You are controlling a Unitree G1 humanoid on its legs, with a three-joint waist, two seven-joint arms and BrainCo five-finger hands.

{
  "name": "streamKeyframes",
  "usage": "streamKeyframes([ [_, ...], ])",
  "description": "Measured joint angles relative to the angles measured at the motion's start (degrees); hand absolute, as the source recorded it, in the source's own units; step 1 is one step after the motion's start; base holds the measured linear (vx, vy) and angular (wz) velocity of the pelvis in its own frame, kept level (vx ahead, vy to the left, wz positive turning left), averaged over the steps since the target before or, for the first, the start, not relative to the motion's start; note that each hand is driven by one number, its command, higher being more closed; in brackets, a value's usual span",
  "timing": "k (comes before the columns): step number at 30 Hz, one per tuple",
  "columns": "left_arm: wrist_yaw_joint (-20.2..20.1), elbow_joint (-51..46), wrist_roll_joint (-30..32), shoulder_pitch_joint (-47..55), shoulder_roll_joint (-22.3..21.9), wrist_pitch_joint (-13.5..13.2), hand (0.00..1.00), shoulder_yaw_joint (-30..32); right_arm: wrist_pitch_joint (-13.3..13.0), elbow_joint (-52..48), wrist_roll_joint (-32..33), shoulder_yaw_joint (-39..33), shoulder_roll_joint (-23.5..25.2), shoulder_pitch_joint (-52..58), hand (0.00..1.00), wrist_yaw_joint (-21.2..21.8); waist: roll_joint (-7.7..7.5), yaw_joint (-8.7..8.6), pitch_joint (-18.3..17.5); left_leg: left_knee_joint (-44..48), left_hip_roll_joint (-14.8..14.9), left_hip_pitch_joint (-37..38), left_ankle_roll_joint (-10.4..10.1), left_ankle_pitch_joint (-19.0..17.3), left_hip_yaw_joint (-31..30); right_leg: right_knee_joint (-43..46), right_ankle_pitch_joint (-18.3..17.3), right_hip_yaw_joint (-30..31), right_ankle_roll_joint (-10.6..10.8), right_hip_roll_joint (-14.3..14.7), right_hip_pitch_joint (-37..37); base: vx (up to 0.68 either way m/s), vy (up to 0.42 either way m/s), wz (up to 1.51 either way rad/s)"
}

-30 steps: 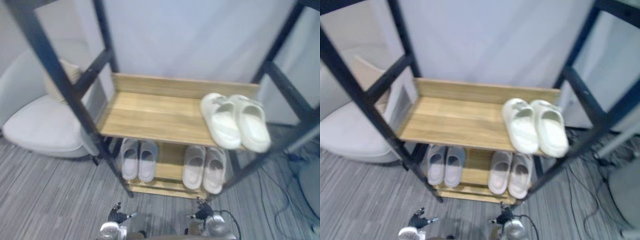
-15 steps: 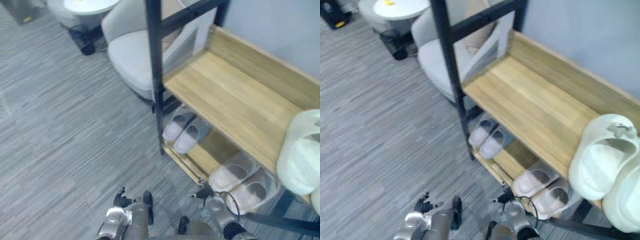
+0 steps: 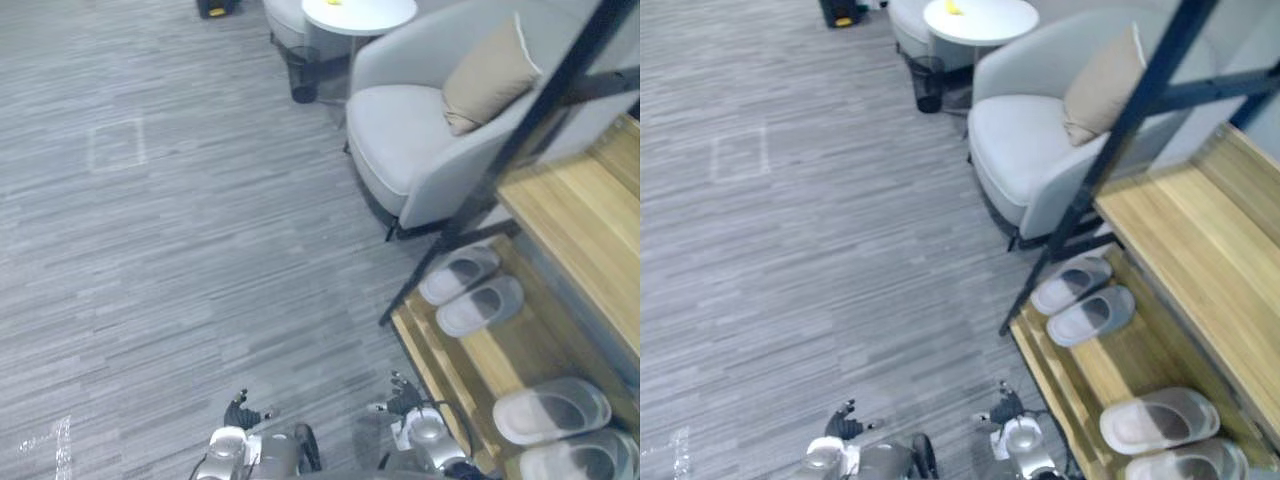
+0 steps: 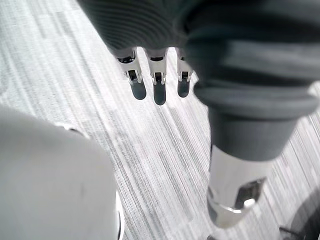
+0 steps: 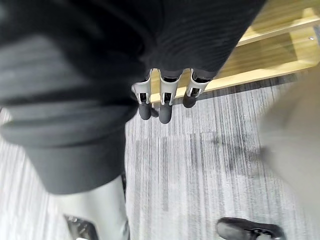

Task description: Organize the slippers on the shoe rack

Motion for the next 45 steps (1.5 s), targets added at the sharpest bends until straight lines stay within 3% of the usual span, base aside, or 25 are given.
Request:
streamKeyframes([
  [2, 0.0, 0.34, -0.26, -0.17, 0.14, 0.02, 0.0, 0.06, -0.36, 0.83, 0.11, 0.4, -0.09, -0.55, 0.0, -0.01, -0.26, -0.23, 0.09, -1.22, 0.38, 1.34, 0.04, -0.04, -3.37, -7.11, 1.79, 1.17, -0.22, 3.82, -3.77, 0.24, -0.031, 0.7],
  [4, -0.04, 0.56, -0.37, -0.81, 0.1, 0.0, 0.0, 0.47, -0.62, 0.83, 0.1, 0.36, -0.26, -1.07, 0.0, -0.02, -0.98, -0.92, 0.64, -3.14, 0.07, 2.94, -0.3, -0.2, -8.04, -17.1, 7.77, 7.37, 0.43, 7.71, -6.42, 0.32, -0.118, 1.14],
  [5, -0.05, 0.57, -0.41, -0.86, 0.12, -0.03, 0.0, 0.77, -0.6, 0.81, 0.11, 0.28, -0.32, -1.07, 0.0, -0.03, -1.73, -1.54, 0.64, -3.38, -0.55, 3.16, -0.9, -0.59, -10.59, -21.28, 10.51, 10.38, 1.19, 8.29, -6.44, 0.34, -0.196, 1.58],
  [7, -0.04, 0.65, -0.41, -0.84, 0.23, -0.13, 0.0, 1.29, -0.64, 0.74, 1.31, 0.05, -0.44, -0.65, 0.0, -0.08, -3.1, -1.79, 0.87, -1.45, -1.74, 4.05, -1.78, -2.9, -15.04, -20.54, 14.38, 14.03, -1.8, 7.61, -7.07, 0.38, -0.25, 1.48],
  [10, -0.07, 0.85, -0.53, 0.15, -1.13, -0.25, 0.0, 3.66, -0.42, 0.91, 1.3, -0.16, -1.14, -1.31, 0.0, -0.03, 0.74, -1.09, 0.06, 5.53, 2.45, 2.2, -4.63, -5.36, -19.68, -14.53, 9.24, 8.87, -4.72, 9.22, -6.51, 0.58, -0.257, 1.05],
  [11, -0.07, 0.69, -0.67, 0.01, -1.84, -0.18, 0.0, 6.23, -0.27, 0.61, 1.3, -0.1, -0.92, -1.41, 0.0, 0.01, 1.38, -1.28, 0.46, 16.13, 3.41, -2.6, -5.63, -5.61, -18.87, -15.0, 7.73, 6.85, -5.25, 9.52, -4.53, 0.57, -0.213, 0.84],
  [12, -0.03, -0.18, -1.53, -0.02, -2.52, -0.08, 0.0, 8.77, 0.04, 0.21, 1.33, 0.35, -0.64, -1.2, 0.0, -0.02, 1.99, -1.0, 0.9, 29.6, 5.38, -8.18, -8.65, -3.57, -16.44, -16.88, 6.99, 5.61, -5.98, 10.54, -1.22, 0.54, -0.205, 0.63],
  [13, -0.03, -1.77, -2.41, 0.66, -2.97, -0.19, 0.0, 10.43, 0.3, -0.33, 1.34, 1.27, -0.43, -1.06, 0.0, -0.05, 2.3, -0.13, 1.33, 38.43, 7.96, -11.57, -9.51, -3.36, -13.6, -18.4, 6.44, 5.34, -6.55, 11.75, 1.81, 0.55, -0.186, 0.23],
  [15, 0.06, -4.64, -2.7, 0.64, -3.05, -0.53, 0.0, 11.7, 0.24, -2.2, 1.42, 2.59, 0.86, -0.65, 0.0, -0.19, 1.46, 1.61, 2.55, 49.17, 12.8, -16.16, -8.12, -4.14, -7.3, -22.03, 4.75, 4.52, -7.33, 12.64, 10.13, 0.55, -0.144, 0.07],
  [18, 0.07, -6.61, -2.72, 0.34, -2.89, -0.71, 0.0, 11.74, -0.11, -4.6, 1.67, 2.59, 1.23, -0.87, 0.0, -0.6, 0.23, 2.3, 2.88, 45.98, 13.39, -22.3, -7.24, -4.6, -4.13, -26.65, 3.18, 3.47, -5.82, 11.75, 15.81, 0.43, -0.041, 0.14],
  [21, 0.06, -6.84, -3.12, -1.18, -2.98, -0.87, 0.0, 12.36, -0.05, -4.49, 1.72, 1.91, 0.94, -1.43, 0.0, -0.98, -0.52, 3.44, 3.36, 26.36, 9.75, -27.47, -5.09, -1.72, -1.19, -31.22, 2.25, 0.54, -4.25, 9.38, 21.59, 0.54, 0.13, 0.41],
  [23, 0.06, -6.78, -4.28, -1.11, -3.25, -1.48, 0.0, 12.35, -0.05, -3.04, 1.64, 1.93, 0.73, -2.02, 0.0, -1.24, -0.12, 4.74, 3.02, 11.32, 6.72, -26.36, -2.76, 12.17, -0.99, -31.98, 0.4, 0.27, -1.52, 8.39, 25.26, 0.58, 0.208, 0.22],
  [25, 0.07, -6.74, -4.26, -1.78, -2.58, -1.6, 0.0, 12.77, -0.08, -1.3, 1.57, 2.03, 1.37, -3.44, 0.0, -1.29, -3.17, 5.04, 3.07, 11.8, 3.38, -26.18, -0.13, 10.7, -0.58, -31.51, 2.07, 0.51, -1.9, 5.71, 25.32, 0.59, 0.217, 0.35],
  [28, 0.07, -6.17, -4.76, -1.6, -2.74, -1.6, 0.0, 13.54, -0.32, -0.79, 1.2, 1.43, 1.53, -3.47, 0.0, -1.17, -3.52, 5.56, 3.03, 16.19, 1.27, -22.53, 2.12, 2.97, -0.62, -17.43, 7.51, 5.14, 4.15, 2.47, 23.19, 0.61, 0.279, 0.34],
  [29, 0.02, -4.58, -4.79, -1.58, -2.61, -1.36, 0.0, 13.39, -0.29, -0.03, 1.2, 1.38, 1.44, -2.79, 0.0, -0.98, -3.54, 5.15, 3.1, 15.29, -0.03, -18.0, 2.04, 0.46, -1.48, -3.78, 12.17, 7.78, 4.07, 0.53, 19.63, 0.56, 0.255, 0.35],
  [30, 0.03, -3.69, -4.78, -1.45, -2.39, -1.17, 0.0, 13.11, -0.3, 0.12, 1.12, 1.39, 1.41, -2.26, 0.0, -0.54, -3.5, 4.97, 3.13, 14.47, -0.86, -14.75, 1.9, -0.93, -2.31, 8.56, 12.53, 9.48, 2.37, -0.67, 15.36, 0.55, 0.236, 0.43],
  [32, 0.07, -2.59, -4.8, -0.48, -2.17, -0.43, 0.0, 12.71, -0.33, 0.23, 1.12, 1.51, 1.52, -0.65, 0.0, 0.04, -3.23, 3.16, 3.18, 10.98, -1.92, -6.13, 2.45, -2.57, -4.98, 25.74, 8.02, 10.94, -0.16, -0.04, 6.59, 0.6, 0.168, 0.57],
  [33, 0.06, -2.01, -4.81, -0.1, -2.15, -0.39, 0.0, 12.59, -0.4, 0.23, 1.12, 1.53, 1.57, -0.04, 0.0, 0.12, -2.47, 2.52, 3.35, 8.17, -1.93, -2.14, 2.63, -2.69, -6.4, 27.14, 6.03, 10.1, -0.99, 0.93, 2.19, 0.54, 0.114, 0.55],
  [35, 0.08, -1.5, -4.85, -0.44, -2.1, -0.18, 0.0, 12.57, -0.69, -1.44, 1.14, 1.43, 1.31, -0.21, 0.0, 0.28, -3.04, 1.93, 3.34, 3.54, -1.86, 3.58, 2.71, -2.75, -8.06, 22.89, 2.49, 8.35, -2.25, 2.95, -5.33, 0.58, 0.042, 0.45],
  [37, 0.06, -1.25, -4.83, -0.64, -2.25, -0.17, 0.0, 12.08, -0.96, -1.73, 1.16, 1.43, 0.97, -0.41, 0.0, 0.33, -2.58, 1.24, 3.58, 0.52, -1.53, 7.88, 3.01, -3.19, -10.07, 10.63, 1.66, 6.96, -2.36, 5.24, -9.56, 0.58, -0.026, 0.66],
  [39, 0.0, -1.21, -4.77, -1.41, -2.35, -0.17, 0.0, 10.35, -1.22, -2.09, 1.16, 1.39, 0.89, -0.98, 0.0, 0.35, -2.87, -0.46, 3.57, -1.2, -0.96, 11.57, 1.55, -6.26, -13.21, -9.93, 7.68, 6.61, -1.83, 8.27, -11.92, 0.5, -0.087, 0.85],
  [41, -0.02, -1.17, -4.6, -0.96, -2.33, -0.22, 0.0, 9.35, -1.01, -1.7, 1.15, 1.44, 0.95, -0.93, 0.0, 0.45, -4.02, -0.62, 2.89, -2.43, -1.77, 14.2, 0.92, -7.28, -14.97, -21.92, 14.07, 8.22, -1.3, 9.42, -12.6, 0.66, -0.169, 0.68],
  [42, -0.06, -0.87, -4.31, -0.46, -2.33, -0.21, 0.0, 8.78, -0.9, -1.7, 1.12, 1.39, 0.54, -1.12, 0.0, 0.42, -3.7, -1.14, 2.36, -2.13, -1.28, 15.94, 0.37, -7.91, -16.99, -19.71, 19.72, 9.94, -4.87, 10.24, -12.59, 0.63, -0.175, 0.72],
  [44, -0.07, -0.65, -3.79, -0.25, -4.61, -0.34, 0.0, 9.93, -0.38, -1.61, 1.09, -0.6, 0.38, -1.26, 0.0, 0.45, -0.32, -0.38, 0.92, 4.79, 1.53, 14.38, -0.23, -7.66, -17.45, -15.05, 17.08, 8.73, -7.45, 11.73, -12.62, 0.61, -0.146, 0.38],
  [45, -0.05, -0.74, -3.77, -0.28, -5.06, -0.5, 0.0, 10.8, -0.27, -1.78, 1.09, -0.85, 0.21, -1.36, 0.0, 0.41, 0.51, -0.4, 1.06, 9.38, 1.84, 12.81, -1.01, -7.16, -16.96, -14.47, 15.98, 8.17, -7.27, 12.17, -11.75, 0.8, -0.182, 0.17],
])
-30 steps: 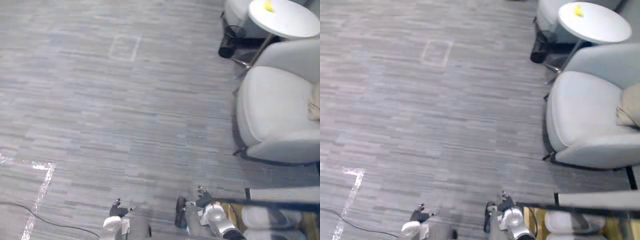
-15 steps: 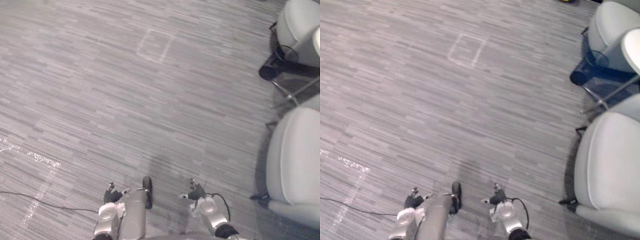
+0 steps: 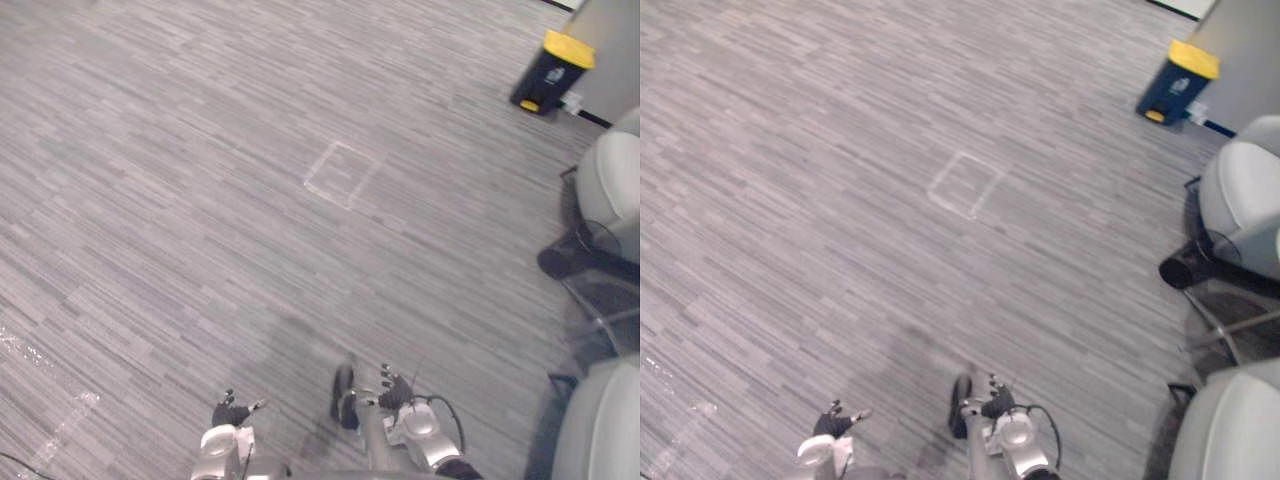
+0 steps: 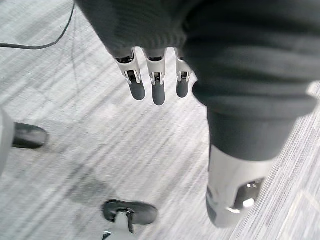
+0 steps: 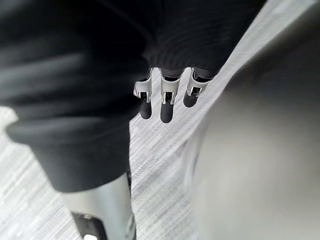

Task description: Organize the slippers on the shoe rack

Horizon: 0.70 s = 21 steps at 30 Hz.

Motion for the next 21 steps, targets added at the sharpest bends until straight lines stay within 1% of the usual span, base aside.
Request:
streamKeyframes([
  [1, 0.01, -0.4, -0.02, -0.24, -1.21, 0.05, 0.0, 2.54, 0.28, -1.14, 0.0, 0.32, -0.56, 0.34, 0.0, 0.13, 1.36, -0.49, 0.67, 15.09, 1.5, -5.52, -5.25, 4.48, 2.05, 0.24, -3.12, -0.6, -0.12, 0.83, 3.42, 0.66, -0.132, 0.14],
  [2, 0.04, -1.19, -0.02, 0.1, -2.2, 0.06, 0.0, 4.43, 0.37, -2.46, 0.04, 1.17, -0.36, 1.42, 0.0, 0.17, 2.48, -0.31, 0.87, 28.34, 4.14, -10.59, -8.68, 13.88, 4.19, -1.19, -5.22, -0.39, -0.57, 1.63, 7.78, 0.65, -0.103, 0.05],
  [3, 0.07, -1.74, -0.02, 0.46, -2.29, 0.0, 0.0, 5.16, 0.4, -2.86, 0.09, 1.77, -0.28, 2.04, 0.0, 0.19, 3.02, 0.12, 0.71, 35.02, 6.4, -13.13, -9.71, 15.12, 6.16, -2.25, -6.29, -0.12, -0.87, 2.41, 10.25, 0.66, -0.016, -0.15],
  [4, -0.01, -2.87, -0.02, 0.69, -2.26, 0.0, 0.0, 6.09, 0.44, -3.31, 0.12, 2.32, 0.42, 2.61, 0.0, 0.2, 3.26, 0.48, 0.65, 45.85, 11.06, -18.27, -6.7, 12.57, 10.9, -3.8, -8.97, 0.44, -1.62, 3.42, 15.33, 0.66, -0.013, -0.14],
  [5, 0.01, -4.07, -0.01, 0.91, -2.03, -0.03, 0.0, 6.46, 0.59, -3.43, 0.13, 2.29, 1.38, 3.23, 0.0, 0.13, 2.68, 1.07, 0.69, 49.27, 12.53, -21.6, -5.91, 10.84, 12.97, -4.95, -10.51, 0.95, -1.43, 3.31, 18.87, 0.78, -0.028, -0.15],
  [6, 0.0, -5.59, -0.03, 1.34, -1.72, -0.04, 0.0, 6.53, 0.68, -3.53, 0.18, 2.29, 2.29, 4.2, 0.0, 0.05, 1.03, 1.61, 0.51, 49.54, 13.16, -25.81, -5.21, 8.9, 14.69, -7.17, -11.75, 1.74, -0.86, 2.72, 22.39, 0.5, -0.016, -0.19],
  [7, -0.02, -6.21, -0.03, 1.42, -1.53, -0.04, 0.0, 6.5, 0.7, -3.54, 0.18, 2.3, 2.7, 4.56, 0.0, 0.06, 0.65, 2.32, 0.17, 48.09, 13.35, -28.33, -4.77, 7.7, 15.44, -8.44, -12.48, 2.47, -0.59, 2.36, 24.49, 0.74, 0.036, -0.36],
  [8, -0.03, -6.55, -0.01, 1.39, -0.95, -0.13, 0.0, 6.42, 0.89, -3.4, 0.18, 2.26, 3.14, 4.72, 0.0, 0.0, -0.2, 3.16, -0.12, 41.46, 12.91, -32.39, -4.63, 5.52, 16.58, -10.71, -13.08, 3.3, 0.69, 1.0, 27.94, 0.64, 0.073, -0.36],
  [9, 0.0, -6.67, -0.01, 1.34, -0.77, -0.14, 0.0, 6.43, 0.91, -3.29, 0.18, 2.14, 3.27, 4.55, 0.0, -0.03, -0.52, 3.34, 0.01, 34.63, 12.36, -33.69, -4.33, 4.76, 17.39, -11.62, -13.15, 3.49, 1.61, 0.04, 30.04, 0.68, 0.1, -0.33],
  [10, -0.01, -6.73, 0.0, 1.35, -0.58, -0.13, 0.0, 6.44, 0.9, -3.27, 0.17, 1.88, 3.23, 4.37, 0.0, -0.1, -0.66, 3.51, 0.16, 26.04, 11.12, -35.06, -3.93, 4.86, 17.64, -12.62, -13.51, 3.58, 2.16, -1.14, 32.03, 0.57, 0.148, -0.26],
  [11, -0.02, -7.15, 0.02, 1.36, -0.38, -0.15, 0.0, 6.44, 0.93, -3.26, 0.17, 0.52, 3.31, 4.18, 0.0, -0.1, -1.27, 3.86, 0.47, 13.46, 8.64, -36.06, -3.71, 7.91, 16.34, -13.45, -14.67, 3.91, 3.69, -3.4, 34.38, 0.69, 0.248, -0.36],
  [12, -0.01, -7.21, -0.19, 1.92, -0.56, -0.18, 0.0, 6.34, 0.89, -3.04, 0.15, -0.12, 2.97, 4.06, 0.0, -0.2, -0.88, 4.32, 0.25, 0.57, 6.37, -35.42, -4.87, 13.54, 13.77, -13.56, -15.91, 4.66, 4.98, -4.53, 35.79, 0.67, 0.282, -0.42],
  [13, 0.03, -7.09, -0.5, 2.28, -0.77, -0.29, 0.0, 6.27, 0.8, -2.24, 0.15, -0.06, 2.57, 4.29, 0.0, -0.32, -0.08, 4.65, -0.04, -1.9, 5.9, -34.95, -6.24, 20.37, 12.04, -13.59, -16.61, 5.82, 5.58, -4.44, 36.86, 0.78, 0.4, -0.41],
  [14, -0.02, -6.26, -0.45, 1.48, 0.36, -0.54, 0.0, 5.39, 1.14, 0.37, 0.12, 0.45, 2.61, 2.8, 0.0, -0.28, -2.19, 4.94, -0.22, -0.75, 3.67, -34.05, -3.99, 20.38, 12.38, -13.06, -16.5, 7.26, 5.29, -6.91, 37.55, 0.64, 0.335, -0.25],
  [15, 0.0, -5.92, -0.44, 1.12, 0.74, -0.6, 0.0, 4.57, 1.14, 0.34, 0.09, 0.02, 2.99, 2.29, 0.0, -0.31, -2.7, 4.76, -0.47, 1.99, 3.24, -34.76, -2.81, 17.33, 12.27, -10.33, -14.46, 8.49, 5.05, -7.39, 36.03, 0.76, 0.415, -0.18],
  [16, -0.13, -5.89, -0.61, 1.19, 1.06, -0.67, 0.0, 4.57, 1.05, 0.27, 0.09, -0.05, 3.08, 2.26, 0.0, -0.31, -2.96, 4.72, -0.67, 4.99, 3.02, -35.08, -2.78, 14.76, 12.37, -7.26, -13.28, 9.54, 5.89, -7.87, 35.15, 0.61, 0.331, -0.19],
  [17, 0.02, -5.8, -0.53, 1.18, 1.23, -0.66, 0.0, 4.66, 0.96, 0.52, 0.02, -0.09, 3.28, 2.49, 0.0, -0.3, -3.81, 4.64, -0.93, 7.69, 2.71, -33.64, -1.19, 11.02, 14.06, 0.9, -12.43, 11.25, 7.49, -9.55, 33.13, 0.61, 0.334, -0.31],
  [18, 0.01, -5.15, -0.54, 1.24, 1.59, -0.68, 0.0, 4.58, 0.98, 0.66, -0.01, -0.05, 3.53, 2.42, 0.0, -0.23, -4.38, 4.73, -0.88, 8.11, 2.32, -31.94, -0.86, 9.56, 15.38, 7.07, -11.74, 12.52, 8.48, -10.48, 31.06, 0.57, 0.291, -0.62],
  [19, 0.01, -3.79, -0.54, 1.21, 2.29, -0.64, 0.0, 4.17, 0.94, 0.64, -0.03, 0.04, 3.95, 2.27, 0.0, 0.12, -4.88, 4.72, -0.83, 7.93, 1.71, -27.7, -0.48, 7.0, 17.9, 21.13, -9.49, 13.23, 8.91, -12.42, 25.49, 0.54, 0.248, -0.79],
  [20, -0.01, -2.67, -0.5, 1.27, 2.53, -0.35, 0.0, 3.41, 0.88, 0.91, -0.03, 0.35, 3.94, 2.27, 0.0, 0.35, -4.01, 3.72, -0.43, 7.36, 1.64, -22.64, -0.16, 4.81, 19.31, 32.12, -9.38, 11.29, 8.1, -13.33, 21.57, 0.52, 0.228, -0.73],
  [21, 0.0, -1.96, -0.48, 1.35, 2.7, -0.05, 0.0, 2.96, 0.86, 1.11, -0.03, 0.59, 3.9, 2.4, 0.0, 0.48, -3.61, 3.1, -0.25, 6.55, 1.6, -20.38, 0.13, 4.5, 19.47, 35.55, -9.92, 9.63, 7.32, -13.51, 20.32, 0.57, 0.209, -0.55],
])
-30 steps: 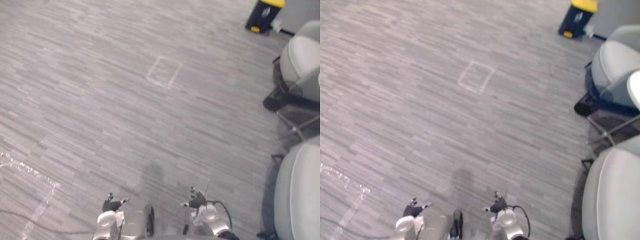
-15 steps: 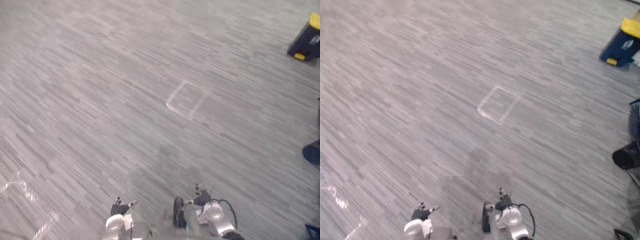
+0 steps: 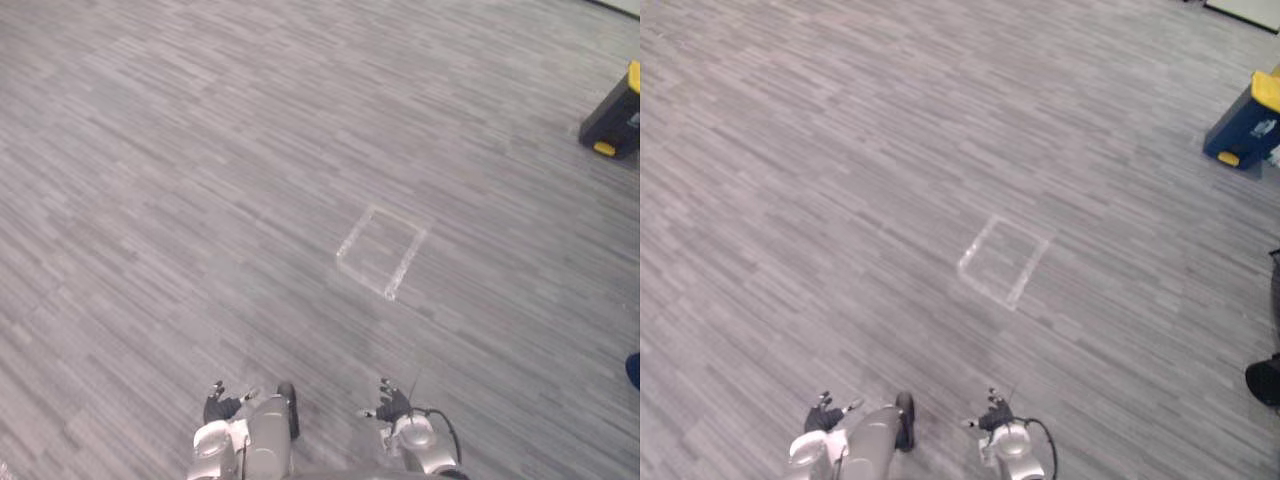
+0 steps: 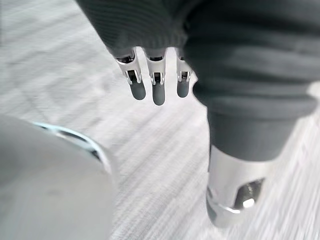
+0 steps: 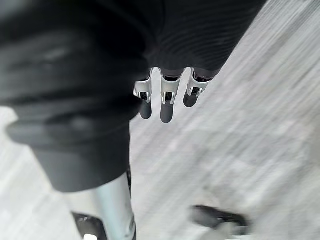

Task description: Organize the slippers on the shoe rack

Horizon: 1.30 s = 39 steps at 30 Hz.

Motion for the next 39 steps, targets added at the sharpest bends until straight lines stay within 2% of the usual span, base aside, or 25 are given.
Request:
streamKeyframes([
  [1, -0.01, 1.48, 0.0, 0.07, 0.15, 0.3, 0.0, -0.59, -0.12, 0.01, 0.0, 0.67, -0.06, 0.1, 0.0, 0.3, 0.72, -0.92, 0.11, -3.84, -0.15, 5.64, 0.26, -0.18, 0.42, 4.19, -2.31, -4.15, -2.37, 0.43, -4.09, 0.47, 0.147, -0.4],
  [2, -0.01, 1.76, 0.0, 0.11, 0.15, 0.38, 0.0, -0.73, -0.5, -0.38, -0.01, 0.95, -0.14, -0.25, 0.0, 0.34, 0.99, -1.25, 0.25, -6.31, -0.1, 8.28, 0.26, -0.18, 0.78, 3.4, -3.76, -6.56, -3.11, 1.11, -6.17, 0.53, 0.13, -0.39],
  [5, -0.07, 2.68, 0.05, -0.02, 0.55, 0.48, 0.0, -1.28, -0.87, -0.45, -0.11, 1.81, -0.69, -0.87, 0.0, 0.5, 1.08, -2.82, 0.71, -12.29, 0.73, 14.81, -0.74, -0.75, 1.87, -10.45, -6.32, -14.58, -3.24, 4.48, -12.74, 0.39, 0.032, -0.13],
  [7, -0.03, 2.73, 0.38, 0.04, 0.72, 0.5, 0.0, -1.59, -0.97, -0.51, -0.1, 1.87, -1.27, -1.27, 0.0, 0.52, 0.95, -2.88, 0.74, -15.23, 0.77, 17.6, -1.94, -1.43, 3.29, -23.42, -3.32, -18.83, -3.82, 6.1, -14.96, 0.46, -0.006, -0.19],
  [9, 0.01, 3.13, 0.57, 0.49, 0.92, 0.5, 0.0, -2.2, -0.98, -0.38, -0.12, 2.02, -2.03, -1.49, 0.0, 0.66, 0.68, -3.11, 0.6, -17.93, -0.45, 21.57, -3.93, -2.59, 3.68, -37.06, 4.12, -21.66, -5.04, 7.51, -15.65, 0.52, -0.058, -0.02],
  [10, -0.07, 3.58, 0.64, 0.74, 1.13, 0.51, 0.0, -3.35, -0.99, -0.17, -0.11, 1.99, -2.65, -1.55, 0.0, 0.72, 0.54, -3.83, 0.3, -18.14, -0.87, 23.33, -4.82, -3.11, 2.1, -37.26, 10.51, -20.55, -9.89, 8.29, -15.29, 0.56, -0.1, 0.06],
  [11, -0.11, 3.68, 0.72, 0.44, 0.61, 0.56, 0.0, -3.44, -0.99, 0.01, -0.16, 1.94, -3.36, -1.92, 0.0, 0.71, 2.5, -3.69, -0.11, -17.17, 0.78, 23.27, -5.28, -2.82, 1.23, -35.5, 8.88, -21.13, -9.92, 9.11, -15.69, 0.57, -0.133, 0.03],
  [13, -0.11, 3.27, 2.15, 0.5, -0.86, 0.52, 0.0, -2.62, -0.84, -0.17, -0.13, 0.86, -3.39, -1.81, 0.0, 0.7, 3.69, -3.81, -0.45, -8.47, 2.9, 20.01, -5.55, -2.7, -1.02, -34.99, 5.28, -21.4, -10.26, 10.44, -14.99, 0.49, -0.176, -0.16],
  [14, -0.22, 2.84, 2.31, 0.53, -1.58, 0.58, 0.0, -1.5, -0.78, -1.1, -0.08, -0.28, -3.16, -1.46, 0.0, 0.71, 4.65, -4.07, -0.01, 4.49, 5.84, 15.88, -7.11, -1.42, -1.85, -35.75, 3.55, -21.02, -10.16, 12.41, -12.31, 0.65, -0.202, -0.39],
  [15, -0.17, 1.88, 2.44, 0.54, -2.57, 0.78, 0.0, -0.06, -0.44, -1.97, -0.04, -0.44, -3.15, -0.74, 0.0, 0.69, 5.9, -3.83, 0.41, 19.88, 9.34, 10.41, -7.65, 5.05, -4.33, -37.48, 2.29, -19.67, -10.62, 14.84, -8.43, 0.54, -0.158, -0.58],
  [16, -0.21, 1.09, 2.58, 1.09, -2.84, 0.75, 0.0, 0.46, -0.22, -2.47, 0.0, -0.35, -2.84, -0.18, 0.0, 0.69, 6.32, -3.32, 0.5, 26.94, 10.96, 7.76, -8.01, 7.23, -5.39, -38.2, 1.15, -18.37, -11.1, 16.01, -6.42, 0.57, -0.011, -0.92],
  [17, -0.31, -0.33, 2.84, 1.12, -2.98, 0.56, 0.0, 1.25, 0.06, -2.72, 0.05, -0.48, -2.47, 0.57, 0.0, 0.57, 6.32, -2.6, 0.72, 37.51, 12.58, 3.47, -7.84, 5.72, -5.97, -38.19, -1.24, -15.64, -11.93, 17.42, -2.97, 0.46, 0.026, -0.91],
  [18, -0.39, -0.93, 2.87, 1.15, -2.77, 0.51, 0.0, 1.27, 0.21, -2.79, 0.11, -0.54, -2.06, 0.82, 0.0, 0.43, 5.71, -2.53, 0.99, 40.2, 12.72, 1.53, -7.46, 4.7, -6.02, -38.22, -2.3, -14.38, -11.83, 17.56, -1.23, 0.68, 0.016, -1.1],
  [21, -0.44, -2.6, 2.77, 1.31, -2.05, 0.34, 0.0, 1.45, 0.54, -2.74, 0.19, -0.67, -0.82, 2.17, 0.0, -0.08, 2.91, -1.67, 0.65, 35.75, 10.51, -6.68, -5.61, 0.24, -5.72, -40.34, -4.25, -6.7, -10.66, 16.92, 5.21, 0.51, 0.029, -1.19],
  [24, -0.39, -3.56, 2.73, 0.89, -2.59, 0.01, 0.0, 1.38, 0.91, -2.55, 0.19, -2.6, -0.35, 2.21, 0.0, -0.56, 2.65, 0.04, 0.69, 13.33, 5.04, -10.42, -5.65, -1.25, -11.33, -41.9, -5.38, 0.45, -8.59, 14.25, 9.42, 0.58, 0.243, -1.5],
  [25, -0.25, -3.63, 2.72, 0.79, -2.67, -0.09, 0.0, 1.32, 0.93, -2.35, 0.19, -3.0, -0.28, 2.38, 0.0, -0.8, 2.5, 0.18, 0.74, 4.67, 2.39, -11.18, -6.01, 1.23, -16.11, -42.04, -6.57, 2.63, -6.77, 12.69, 10.69, 0.53, 0.331, -1.12],
  [27, -0.04, -2.93, 2.43, 0.94, -3.35, -0.19, 0.0, 0.77, 0.81, -2.25, 0.18, -2.97, -0.69, 2.9, 0.0, -1.04, 4.25, 0.2, -0.19, -5.48, 1.92, -11.42, -7.45, 7.62, -22.39, -41.78, -9.25, 5.91, -3.78, 12.2, 11.74, 0.56, 0.448, -1.18],
  [28, -0.08, -2.41, 1.93, 0.65, -2.67, -0.4, 0.0, 0.66, 0.85, -0.28, 0.18, -3.02, -0.41, 2.31, 0.0, -1.03, 3.82, 0.43, -0.49, -2.11, 0.83, -11.02, -7.9, 11.29, -21.2, -41.01, -11.06, 8.85, -2.47, 10.67, 13.02, 0.5, 0.449, -1.0],
  [30, -0.07, -1.8, 1.99, 0.61, -1.53, -0.44, 0.0, 0.24, 0.88, 0.19, 0.11, -2.93, 1.11, 2.62, 0.0, -0.87, 1.53, 0.29, -1.85, 0.19, -0.11, -10.37, -6.4, 7.23, -17.47, -37.79, -9.77, 10.49, -3.04, 8.19, 11.4, 0.46, 0.371, -0.85],
  [31, -0.02, -1.76, 2.04, 0.64, -1.43, -0.27, 0.0, 0.22, 0.84, 0.14, 0.01, -2.92, 1.14, 2.95, 0.0, -0.63, 1.14, 0.61, -2.22, 1.89, -0.07, -9.09, -5.09, 4.84, -14.61, -32.29, -8.67, 11.18, -1.96, 7.04, 9.14, 0.43, 0.332, -0.94],
  [33, 0.02, -0.74, 1.58, 0.71, -0.94, 0.07, 0.0, 0.07, 0.79, 0.06, -0.04, -2.96, 1.12, 2.89, 0.0, -0.46, 0.76, 0.61, -2.34, 2.21, -0.27, -5.06, -2.82, 2.3, -10.02, -20.46, -6.22, 10.36, 0.84, 4.88, 4.61, 0.39, 0.302, -1.04],
  [34, 0.02, -0.08, 1.58, 0.64, -0.76, 0.12, 0.0, -0.26, 0.72, 0.04, -0.03, -3.06, 1.12, 2.54, 0.0, -0.44, 1.01, 0.47, -2.18, 1.75, -0.5, -2.31, -2.23, 0.99, -8.55, -14.0, -5.63, 8.07, 1.29, 3.38, 1.76, 0.43, 0.318, -1.04],
  [35, -0.01, 1.65, 1.61, 0.56, -0.1, 0.16, 0.0, -1.83, 0.52, 0.47, -0.03, -2.83, 1.09, 1.78, 0.0, -0.31, 1.31, 0.01, -2.0, 0.02, -0.54, 1.81, -1.47, 0.3, -6.42, -7.73, -7.71, 3.11, 0.16, 1.79, -0.79, 0.41, 0.265, -0.87],
  [37, -0.05, 2.7, 1.63, 0.53, 0.63, 0.21, 0.0, -3.88, 0.09, 1.72, -0.07, -2.71, 1.05, 1.2, 0.0, -0.21, 1.71, -0.68, -1.93, -4.39, -0.5, 7.49, -1.32, 0.24, -4.77, -6.92, -10.23, -4.4, -1.67, 1.38, -2.98, 0.31, 0.144, -0.53],
  [39, -0.05, 3.1, 1.6, 0.57, 0.76, 0.27, 0.0, -4.05, 0.03, 3.03, -0.15, -2.43, 0.47, 0.24, 0.0, 0.02, 1.5, -0.35, -2.03, -8.71, 0.3, 11.97, -1.33, 0.25, -2.22, -15.18, -10.68, -12.11, -2.61, 3.12, -5.82, 0.27, 0.054, -0.46],
])
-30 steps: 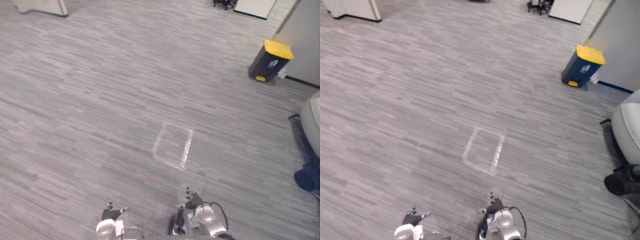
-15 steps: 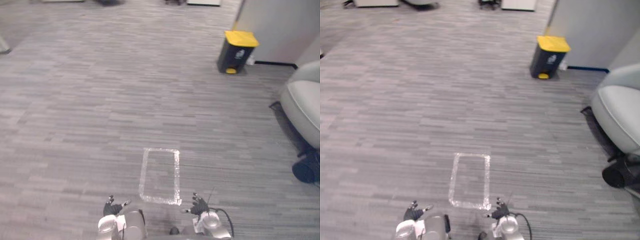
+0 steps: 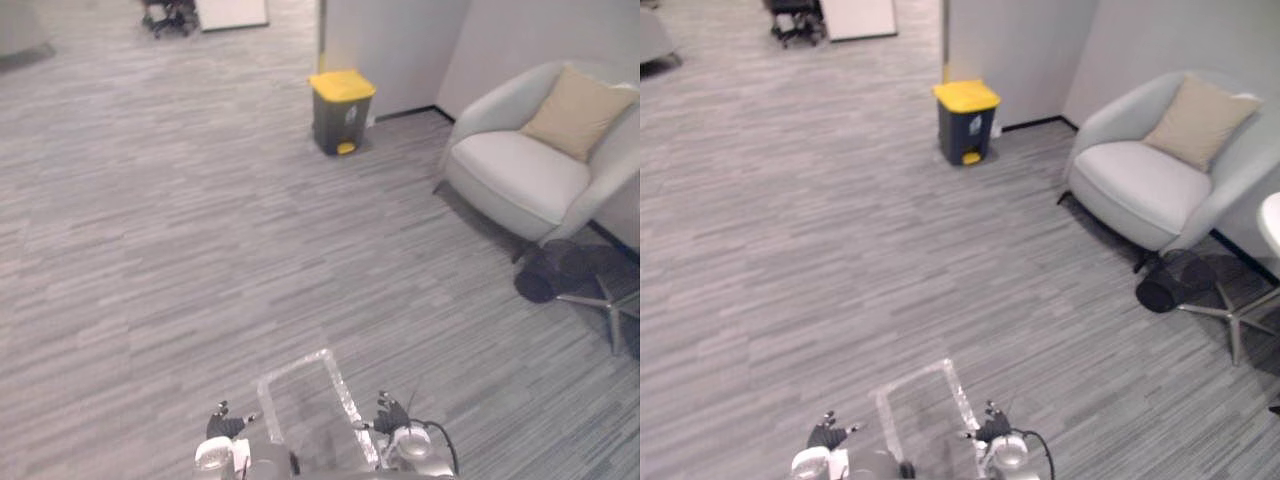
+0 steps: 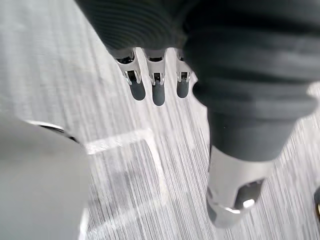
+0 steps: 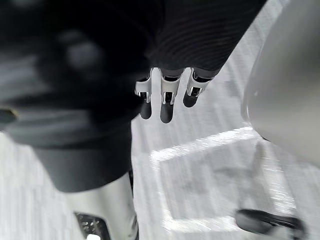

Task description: Organize the slippers on the shoe rack

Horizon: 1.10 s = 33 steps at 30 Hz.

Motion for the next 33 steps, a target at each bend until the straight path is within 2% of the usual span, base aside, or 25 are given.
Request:
streamKeyframes([
  [1, -0.01, 0.15, 0.01, -0.02, 0.01, -0.02, 0.0, -0.02, -0.01, 0.4, -0.01, 0.18, -0.34, -0.22, 0.0, 0.04, 0.03, -0.04, 0.02, -0.85, 0.12, 0.8, 0.0, 0.0, 0.57, -2.27, 0.11, -1.88, -0.1, 0.28, -0.61, 0.24, 0.024, -0.5],
  [2, -0.02, 0.4, -0.02, -0.09, -0.02, -0.04, 0.0, -0.08, -0.05, 0.88, -0.24, 0.21, -0.97, -1.0, 0.0, 0.08, 0.18, -0.06, 0.12, -2.48, 0.29, 2.58, -0.04, 0.01, 2.13, -7.0, 1.81, -5.62, -0.71, 0.86, -2.31, 0.2, 0.008, -0.39],
  [3, -0.05, 0.55, 0.0, -0.11, -0.01, -0.02, 0.0, -0.14, 0.01, 0.92, -0.41, 0.22, -1.15, -1.18, 0.0, 0.09, 0.23, -0.1, 0.14, -2.83, 0.37, 2.89, -0.06, 0.0, 2.45, -8.49, 2.76, -6.5, -1.02, 1.2, -2.81, 0.26, -0.003, -0.52],
  [4, -0.13, 0.76, 0.06, -0.07, 0.5, 0.02, 0.0, -0.96, 0.02, 1.2, -1.64, 0.26, -1.58, -1.23, 0.0, 0.1, -0.37, -0.12, -0.02, -3.39, -0.48, 3.94, -0.95, -0.51, 3.05, -15.39, 10.27, -8.24, -3.44, 2.45, -3.33, 0.29, -0.039, -0.39],
  [5, -0.35, 1.38, 0.07, -0.58, 0.7, 0.03, 0.0, -1.31, -0.18, 1.02, -2.16, 0.28, -2.71, -1.53, 0.0, 0.19, -0.01, -0.38, 0.45, -3.55, -0.67, 4.93, -2.07, -1.24, 2.46, -15.41, 12.04, -7.57, -5.79, 3.15, -3.05, 0.28, -0.021, -0.41],
  [7, -1.22, 1.86, 0.72, -0.5, -0.78, 0.18, 0.0, -1.63, -0.27, 1.25, -2.1, -0.16, -4.58, -1.56, 0.0, 0.12, 2.43, -1.18, 0.06, -1.88, 1.35, 5.1, -2.28, -1.35, 1.3, -18.32, 11.15, -7.55, -5.22, 5.11, -1.45, 0.27, -0.072, -0.18],
  [9, -1.3, 1.63, 1.25, -0.71, -1.44, 0.19, 0.0, -1.63, -0.27, 1.21, -2.09, -0.8, -4.96, -1.44, 0.0, 0.03, 3.22, -1.51, 0.3, 4.79, 3.15, 2.37, -2.44, -1.44, 1.14, -21.34, 11.12, -7.45, -5.18, 6.55, 0.35, 0.28, -0.13, -0.13],
  [10, -1.59, 0.26, 1.5, -0.63, -1.88, 0.26, 0.0, 0.26, -0.25, 0.0, -2.07, -1.7, -5.0, -0.59, 0.0, -0.14, 4.23, -1.58, 0.72, 20.59, 6.97, -3.22, -3.46, -0.44, 0.7, -24.3, 10.82, -6.66, -5.31, 9.25, 3.46, 0.23, -0.098, -0.31],
  [12, -1.55, -0.94, 1.86, 0.07, -2.93, 0.07, 0.0, 1.62, -0.13, -1.43, -2.01, -1.86, -4.99, 0.41, 0.0, -0.51, 4.32, -0.91, 0.89, 33.44, 9.31, -8.23, -3.81, 2.31, -2.28, -24.61, 9.33, -3.04, -6.78, 11.44, 5.76, 0.29, -0.041, -0.75],
  [13, -1.56, -1.07, 2.05, 0.02, -2.97, 0.06, 0.0, 1.82, -0.04, -1.45, -2.02, -2.03, -4.95, 0.57, 0.0, -0.55, 4.41, -0.65, 0.85, 34.65, 9.3, -8.93, -3.91, 1.27, -2.97, -24.62, 9.04, -1.87, -6.96, 11.68, 6.23, 0.32, 0.034, -1.27],
  [15, -1.57, -2.11, 2.53, 0.03, -3.47, 0.14, 0.0, 2.6, 0.41, -1.38, -1.92, -2.3, -4.85, 0.84, 0.0, -0.77, 4.01, 0.17, 0.83, 30.19, 7.5, -11.48, -3.31, -3.94, -4.36, -24.68, 8.34, 4.59, -6.89, 11.75, 7.6, 0.32, 0.076, -1.46],
  [16, -1.55, -2.1, 2.56, 0.03, -3.49, 0.14, 0.0, 2.57, 0.42, -1.38, -1.91, -2.43, -4.84, 0.86, 0.0, -0.83, 3.97, 0.23, 0.86, 28.35, 7.02, -11.87, -3.11, -4.33, -5.04, -24.66, 8.53, 5.6, -6.55, 11.54, 7.77, 0.27, 0.109, -1.4],
  [18, -1.32, -2.6, 2.81, -0.08, -3.45, 0.09, 0.0, 2.66, 0.51, -1.53, -1.88, -2.5, -4.77, 0.67, 0.0, -1.06, 3.24, 0.68, 1.01, 18.29, 2.4, -14.09, -3.62, -5.17, -12.99, -24.06, 7.68, 12.41, -4.5, 9.91, 8.88, 0.28, 0.204, -1.33],
  [19, -1.21, -2.65, 2.8, -0.07, -3.46, 0.06, 0.0, 2.66, 0.53, -1.51, -1.86, -2.49, -4.74, 0.69, 0.0, -1.07, 3.14, 0.72, 1.04, 16.67, 1.3, -14.39, -3.77, -5.07, -14.89, -23.87, 7.43, 13.47, -4.05, 9.67, 9.02, 0.34, 0.316, -1.23],
  [20, -1.1, -2.69, 2.74, -0.03, -3.52, -0.16, 0.0, 2.66, 0.67, -1.44, -1.87, -2.46, -4.64, 0.74, 0.0, -1.07, 3.05, 0.92, 0.93, 11.68, -1.03, -14.44, -4.7, -4.09, -21.33, -22.98, 6.5, 16.36, -2.52, 8.97, 8.96, 0.24, 0.308, -1.14],
  [21, -1.08, -2.34, 2.64, 0.26, -3.96, -0.19, 0.0, 2.54, 0.69, -1.36, -1.87, -2.5, -4.9, 0.93, 0.0, -1.04, 4.12, 0.76, 0.3, 6.49, -1.53, -13.95, -4.71, -0.54, -27.03, -22.47, 5.51, 18.65, -0.83, 9.66, 8.84, 0.29, 0.385, -1.18],
  [22, -1.03, -2.13, 2.46, 0.41, -4.29, -0.23, 0.0, 2.6, 0.72, -1.32, -1.87, -2.52, -5.02, 1.02, 0.0, -1.05, 4.72, 0.79, -0.01, 6.01, -0.83, -13.88, -5.77, 2.72, -27.04, -22.27, 5.13, 19.49, -0.23, 10.23, 8.94, 0.24, 0.365, -1.19],
  [23, -1.04, -2.18, 2.35, 0.45, -3.66, -0.24, 0.0, 2.92, 0.97, -0.6, -1.88, -2.58, -4.36, 1.04, 0.0, -1.03, 3.62, 0.97, -0.9, 6.98, -0.64, -12.9, -5.73, 3.11, -23.3, -21.41, 4.7, 21.39, 1.3, 9.4, 8.96, 0.25, 0.346, -1.15],
  [24, -1.06, -2.23, 2.34, 1.1, -2.52, -0.26, 0.0, 3.18, 0.91, -0.81, -1.89, -2.5, -2.46, 2.13, 0.0, -0.96, 1.77, 1.23, -2.15, 5.86, -1.63, -11.75, -4.86, 2.61, -20.57, -21.97, 4.9, 21.1, 1.74, 7.49, 9.01, 0.24, 0.321, -1.18],
  [26, -1.08, -2.08, 2.38, 1.26, -1.33, -0.18, 0.0, 3.17, 0.89, -0.83, -1.91, -2.53, -0.5, 3.02, 0.0, -0.88, -0.46, 1.44, -3.55, 4.17, -2.69, -10.02, -4.33, 2.4, -17.03, -23.17, 5.65, 22.26, 3.07, 5.44, 8.98, 0.19, 0.248, -0.9],
  [27, -1.09, -1.97, 2.38, 1.23, -1.08, -0.2, 0.0, 3.16, 0.87, -0.85, -1.89, -2.54, -0.08, 3.23, 0.0, -0.81, -0.87, 1.44, -3.8, 3.12, -3.12, -8.94, -3.85, 2.45, -15.71, -23.88, 6.3, 22.44, 3.61, 4.72, 9.02, 0.17, 0.252, -0.82],
  [30, -1.1, -0.93, 2.29, 0.88, -1.1, -0.2, 0.0, 3.11, 0.89, -0.84, -1.9, -2.6, 0.08, 3.26, 0.0, -0.44, -0.68, 1.26, -3.69, 0.21, -3.69, -5.91, -2.5, 2.62, -11.87, -23.61, 7.54, 22.15, 4.0, 3.4, 8.86, 0.1, 0.156, -0.63],
  [31, -1.1, -0.47, 2.18, 0.54, -1.55, -0.16, 0.0, 2.93, 0.91, -0.7, -1.91, -2.57, 0.1, 3.14, 0.0, -0.28, -0.12, 1.56, -3.56, -1.55, -3.35, -3.93, -1.93, 2.93, -9.35, -22.56, 8.54, 18.96, 4.4, 2.83, 7.97, 0.05, 0.089, -0.88],
  [32, -1.15, -0.44, 2.15, 0.58, -1.68, -0.17, 0.0, 2.25, 0.88, -0.64, -1.95, -2.55, 0.16, 2.78, 0.0, -0.08, 0.58, 1.92, -3.24, -3.06, -3.06, -2.26, -1.57, 3.16, -7.25, -21.21, 8.86, 12.99, 4.28, 1.72, 7.59, 0.05, 0.089, -0.86],
  [33, -1.15, -0.42, 2.15, 0.62, -1.67, -0.16, 0.0, 2.1, 0.89, -0.63, -1.96, -2.55, 0.16, 2.69, 0.0, -0.01, 0.69, 1.91, -3.17, -3.26, -3.05, -1.94, -1.57, 3.17, -6.86, -21.01, 8.85, 11.25, 4.28, 1.39, 7.49, 0.0, 0.035, -0.7],
])
